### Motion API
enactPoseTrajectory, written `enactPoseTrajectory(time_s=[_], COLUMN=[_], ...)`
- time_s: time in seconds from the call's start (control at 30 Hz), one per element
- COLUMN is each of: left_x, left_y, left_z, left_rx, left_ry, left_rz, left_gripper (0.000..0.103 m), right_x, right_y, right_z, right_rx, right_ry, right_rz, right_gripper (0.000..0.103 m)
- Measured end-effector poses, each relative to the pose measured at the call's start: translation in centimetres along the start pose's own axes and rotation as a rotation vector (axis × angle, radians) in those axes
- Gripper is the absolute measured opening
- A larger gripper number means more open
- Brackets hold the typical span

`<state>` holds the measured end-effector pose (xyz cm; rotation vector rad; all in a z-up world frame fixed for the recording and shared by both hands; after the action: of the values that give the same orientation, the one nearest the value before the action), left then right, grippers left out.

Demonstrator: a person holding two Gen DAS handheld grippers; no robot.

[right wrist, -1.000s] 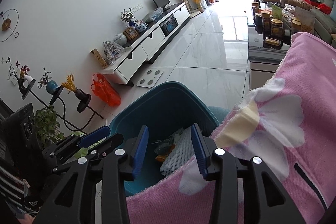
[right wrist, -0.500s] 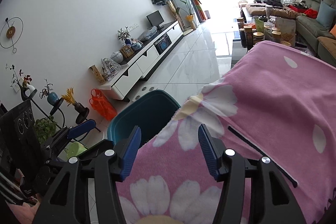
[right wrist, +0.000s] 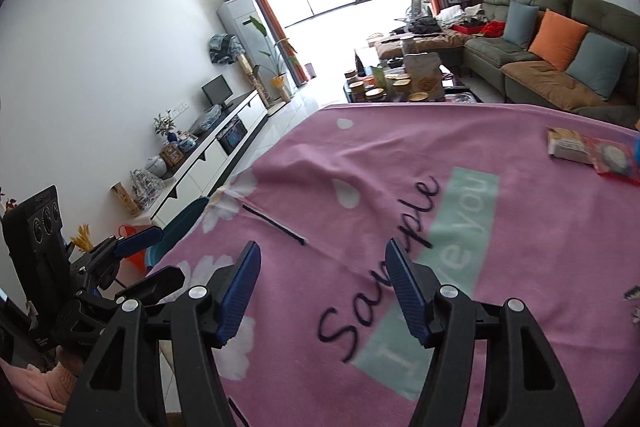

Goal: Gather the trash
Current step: 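Move both tools back over the table toward the gold wrapper and plastic bag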

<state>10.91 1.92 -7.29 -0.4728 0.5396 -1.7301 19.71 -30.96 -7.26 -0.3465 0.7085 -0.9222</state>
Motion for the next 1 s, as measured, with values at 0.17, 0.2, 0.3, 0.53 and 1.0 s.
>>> enactPoseTrajectory(time_s=[0.17,0.2,0.3,0.53,1.0], left_x=[6.1,7.3,10.9,18.6,30.3], left_y=[1.6,1.9,2.6,4.6,10.1], left_z=[1.0,1.1,1.7,3.0,4.5], left_rx=[-0.013,-0.015,-0.017,-0.033,-0.098], left_ry=[0.080,0.099,0.154,0.260,0.382], left_rz=[-0.097,-0.110,-0.160,-0.277,-0.430], left_gripper=[0.097,0.097,0.097,0.097,0.082], right_x=[5.1,6.0,8.9,14.5,23.9], right_y=[-4.1,-4.9,-7.3,-11.8,-14.1], right_z=[-0.6,-0.7,-1.0,-1.8,-2.3], right_rx=[0.064,0.078,0.121,0.188,0.174], right_ry=[0.070,0.082,0.116,0.195,0.359], right_rz=[-0.102,-0.121,-0.177,-0.306,-0.340], right_gripper=[0.062,0.062,0.062,0.062,0.063])
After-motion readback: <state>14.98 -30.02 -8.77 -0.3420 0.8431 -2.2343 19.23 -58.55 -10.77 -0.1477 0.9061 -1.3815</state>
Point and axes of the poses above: each gripper's, at about its wrist camera, not at the fingertips, and y roughly the way its jaws point, x to its right, z to its top, the point moved 5 cm from there along y, roughly the way its jaws point, and after that the axes turned 3 degrees about z, right-handed, at the moved point
